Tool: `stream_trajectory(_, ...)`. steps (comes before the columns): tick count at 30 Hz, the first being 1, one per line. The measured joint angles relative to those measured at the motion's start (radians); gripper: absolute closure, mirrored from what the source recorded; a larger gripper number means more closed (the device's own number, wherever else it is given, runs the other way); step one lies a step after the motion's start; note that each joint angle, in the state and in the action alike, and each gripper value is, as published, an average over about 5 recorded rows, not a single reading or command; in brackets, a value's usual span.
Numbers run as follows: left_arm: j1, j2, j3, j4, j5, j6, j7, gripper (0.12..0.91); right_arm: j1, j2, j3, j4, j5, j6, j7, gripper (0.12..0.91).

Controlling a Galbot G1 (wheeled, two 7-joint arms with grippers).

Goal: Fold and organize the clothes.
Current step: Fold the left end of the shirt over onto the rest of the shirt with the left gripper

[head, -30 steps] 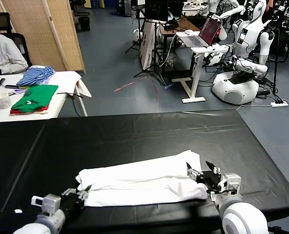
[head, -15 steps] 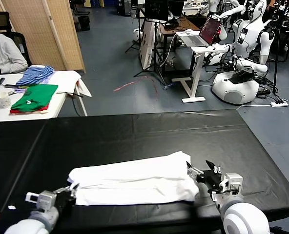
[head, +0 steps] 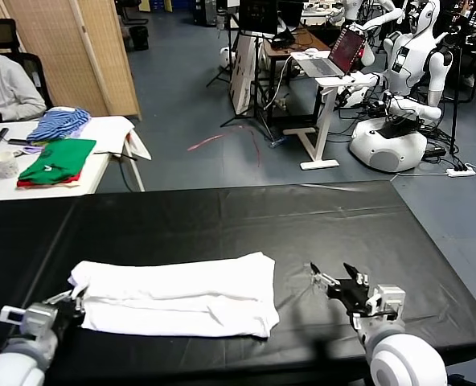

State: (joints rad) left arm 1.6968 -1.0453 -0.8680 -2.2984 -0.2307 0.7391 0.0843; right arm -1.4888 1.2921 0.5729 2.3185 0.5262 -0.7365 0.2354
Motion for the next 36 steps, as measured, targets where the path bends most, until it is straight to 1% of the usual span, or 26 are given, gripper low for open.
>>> stream_trajectory(4,-0.012,0.009,0.028,-0.07,-0.023,-0.001,0.053,0.849,-0.029,0.01,0.028,0.013,0.0,0.0,0.0,0.118)
stream_trajectory(6,-0.021,0.014,0.045,-0.094,-0.054,-0.001,0.068,0.849,-0.043,0.017,0.039,0.019,-0.003,0.0,0.0,0.118)
stream_trajectory(7,-0.026,0.016,0.053,-0.103,-0.076,-0.001,0.069,0.849,-0.05,0.021,0.043,0.021,-0.006,0.0,0.0,0.118)
stream_trajectory(11,-0.057,0.028,0.086,-0.123,-0.201,-0.001,0.057,0.849,-0.076,0.039,0.049,0.033,-0.024,0.0,0.0,0.118)
stream_trajectory(14,-0.089,0.041,0.114,-0.126,-0.292,-0.001,0.036,0.849,-0.094,0.053,0.054,0.042,-0.039,0.0,0.0,0.118)
stream_trajectory(17,-0.128,0.056,0.153,-0.117,-0.361,-0.001,0.014,0.849,-0.113,0.067,0.059,0.05,-0.055,0.0,0.0,0.118)
stream_trajectory(19,-0.157,0.065,0.185,-0.11,-0.394,-0.002,0.005,0.849,-0.125,0.077,0.06,0.055,-0.067,0.0,0.0,0.118)
stream_trajectory(22,-0.198,0.074,0.237,-0.099,-0.414,-0.002,0.0,0.849,-0.142,0.091,0.063,0.062,-0.08,0.0,0.0,0.118)
stream_trajectory(28,-0.277,0.075,0.362,-0.065,-0.413,-0.002,-0.019,0.849,-0.162,0.115,0.071,0.073,-0.095,0.0,0.0,0.118)
stream_trajectory(36,-0.387,0.064,0.512,-0.013,-0.4,-0.003,-0.02,0.849,-0.174,0.132,0.072,0.086,-0.111,0.0,-0.001,0.118)
